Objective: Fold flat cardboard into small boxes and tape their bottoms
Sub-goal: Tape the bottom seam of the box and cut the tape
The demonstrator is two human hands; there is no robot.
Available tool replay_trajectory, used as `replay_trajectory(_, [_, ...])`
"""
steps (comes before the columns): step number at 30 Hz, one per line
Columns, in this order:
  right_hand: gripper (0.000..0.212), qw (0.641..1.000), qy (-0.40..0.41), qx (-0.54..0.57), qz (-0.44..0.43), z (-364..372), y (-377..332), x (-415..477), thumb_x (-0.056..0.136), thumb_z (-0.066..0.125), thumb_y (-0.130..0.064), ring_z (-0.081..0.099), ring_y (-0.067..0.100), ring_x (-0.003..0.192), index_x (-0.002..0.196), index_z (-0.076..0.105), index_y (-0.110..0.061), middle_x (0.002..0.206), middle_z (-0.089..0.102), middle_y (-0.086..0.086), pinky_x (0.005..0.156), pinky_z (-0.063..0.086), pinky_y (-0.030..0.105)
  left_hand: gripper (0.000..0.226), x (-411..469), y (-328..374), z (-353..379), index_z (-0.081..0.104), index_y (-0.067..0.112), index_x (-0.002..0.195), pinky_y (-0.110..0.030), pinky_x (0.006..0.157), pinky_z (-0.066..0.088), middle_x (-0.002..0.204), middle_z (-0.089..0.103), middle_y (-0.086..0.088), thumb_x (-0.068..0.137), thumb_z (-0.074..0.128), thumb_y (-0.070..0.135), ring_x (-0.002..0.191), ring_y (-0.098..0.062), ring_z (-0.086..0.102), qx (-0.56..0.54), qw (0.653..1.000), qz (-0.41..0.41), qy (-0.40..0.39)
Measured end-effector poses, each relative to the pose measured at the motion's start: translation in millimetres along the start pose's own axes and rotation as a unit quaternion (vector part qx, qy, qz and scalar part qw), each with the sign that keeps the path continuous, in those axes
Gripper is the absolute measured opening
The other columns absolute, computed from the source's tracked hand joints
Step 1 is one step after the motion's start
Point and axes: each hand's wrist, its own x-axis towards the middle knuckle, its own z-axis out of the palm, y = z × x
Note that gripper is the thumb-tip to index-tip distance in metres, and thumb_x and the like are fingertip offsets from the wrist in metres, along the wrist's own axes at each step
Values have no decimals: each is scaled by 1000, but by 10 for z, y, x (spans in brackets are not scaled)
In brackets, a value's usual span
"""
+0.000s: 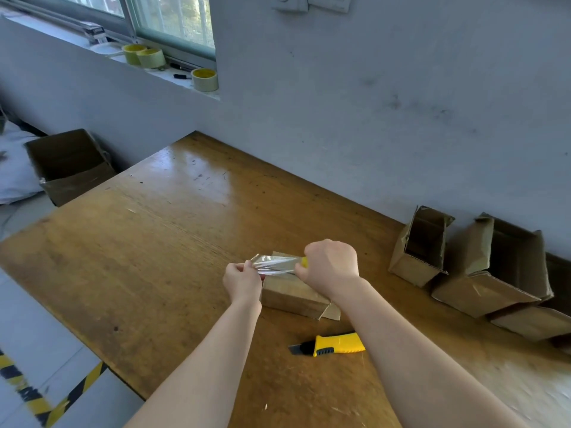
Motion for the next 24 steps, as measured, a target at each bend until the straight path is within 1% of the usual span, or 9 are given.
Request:
replay_trajectory(5, [37,1000,-12,-14,7,2,-57,110,93,53,-41,59,14,61,63,50,-20,64,57,-4,56,49,26,11,91,-17,7,54,11,101,-31,70,55,104,63,-9,100,46,18,87,-21,67,31,1000,-2,1])
replay_trajectory(8, [34,1000,-20,-13,6,-7,-68,118,93,54,-41,59,13,62,67,55,-19,65,58,-4,56,48,26,11,108,-45,19,55,9,100,-33,73,55,106,61,-11,99,47,17,91,-23,65,44,999,-15,0])
replay_trajectory(10, [32,1000,-20,-13,8,-1,-81,125,93,55,-41,59,13,61,69,58,-19,65,59,-4,55,48,25,13,119,-47,34,55,6,102,-33,72,54,106,60,-12,99,48,17,88,-23,63,58,998,-21,0])
replay_trajectory(13, [34,1000,-17,-14,15,6,-90,144,92,56,-38,59,14,60,64,54,-19,62,57,-4,54,47,25,15,111,-55,45,55,6,104,-31,65,49,103,58,-11,100,47,17,79,-20,57,92,995,-25,-9])
replay_trajectory(16, [35,1000,-19,-11,19,16,-87,145,91,56,-38,57,13,59,63,53,-19,61,56,-4,53,47,25,14,134,-128,49,54,9,104,-35,72,53,104,60,-11,99,48,21,85,-22,58,130,991,-27,-33])
replay_trajectory(17, [35,1000,-18,-10,18,19,-86,139,91,56,-39,57,13,58,62,53,-19,61,56,-4,53,47,24,15,143,-148,50,55,10,104,-34,71,53,104,60,-11,99,49,23,86,-22,58,140,989,-25,-39])
replay_trajectory(19, [36,1000,-14,-9,15,28,-84,129,92,56,-38,54,12,56,61,50,-19,61,54,-4,50,44,23,21,163,-163,50,58,8,109,-33,70,51,103,61,-10,98,50,24,88,-23,59,153,986,-32,-57])
replay_trajectory(22, [37,1000,-7,-7,10,40,-83,123,92,55,-36,51,11,55,59,47,-20,59,51,-4,48,38,23,38,197,-145,45,53,7,128,-36,83,50,112,61,-13,96,55,26,106,-31,58,157,980,-86,-87])
replay_trajectory(24, [37,1000,-6,-2,7,39,-82,123,93,55,-36,52,11,57,60,48,-20,60,52,-5,50,41,23,50,213,-112,-11,47,7,136,-33,79,49,109,60,-13,93,60,28,101,-28,58,166,974,-119,-96])
